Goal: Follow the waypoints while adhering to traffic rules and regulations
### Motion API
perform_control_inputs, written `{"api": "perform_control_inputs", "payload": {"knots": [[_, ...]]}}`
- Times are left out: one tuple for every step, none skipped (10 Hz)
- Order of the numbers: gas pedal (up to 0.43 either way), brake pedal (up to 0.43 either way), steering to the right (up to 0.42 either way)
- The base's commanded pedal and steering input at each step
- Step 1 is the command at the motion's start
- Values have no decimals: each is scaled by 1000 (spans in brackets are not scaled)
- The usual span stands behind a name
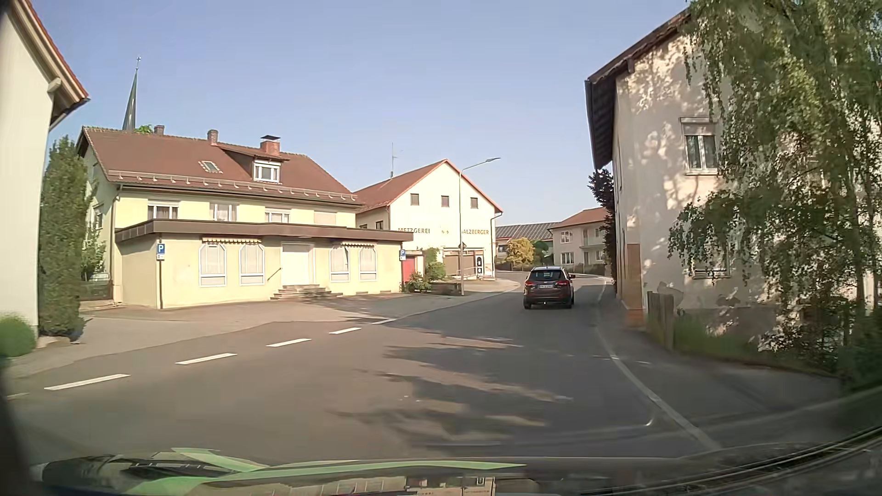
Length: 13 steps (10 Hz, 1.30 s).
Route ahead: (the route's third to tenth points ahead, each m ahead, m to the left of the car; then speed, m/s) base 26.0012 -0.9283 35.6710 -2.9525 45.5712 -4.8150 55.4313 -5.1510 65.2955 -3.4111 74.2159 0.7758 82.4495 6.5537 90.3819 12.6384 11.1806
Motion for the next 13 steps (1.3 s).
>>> {"api": "perform_control_inputs", "payload": {"knots": [[138,0,56],[138,0,57],[150,0,55],[157,0,53],[169,0,53],[169,0,53],[169,0,52],[169,0,51],[138,0,50],[118,0,50],[59,0,49],[20,0,47],[20,0,45]]}}
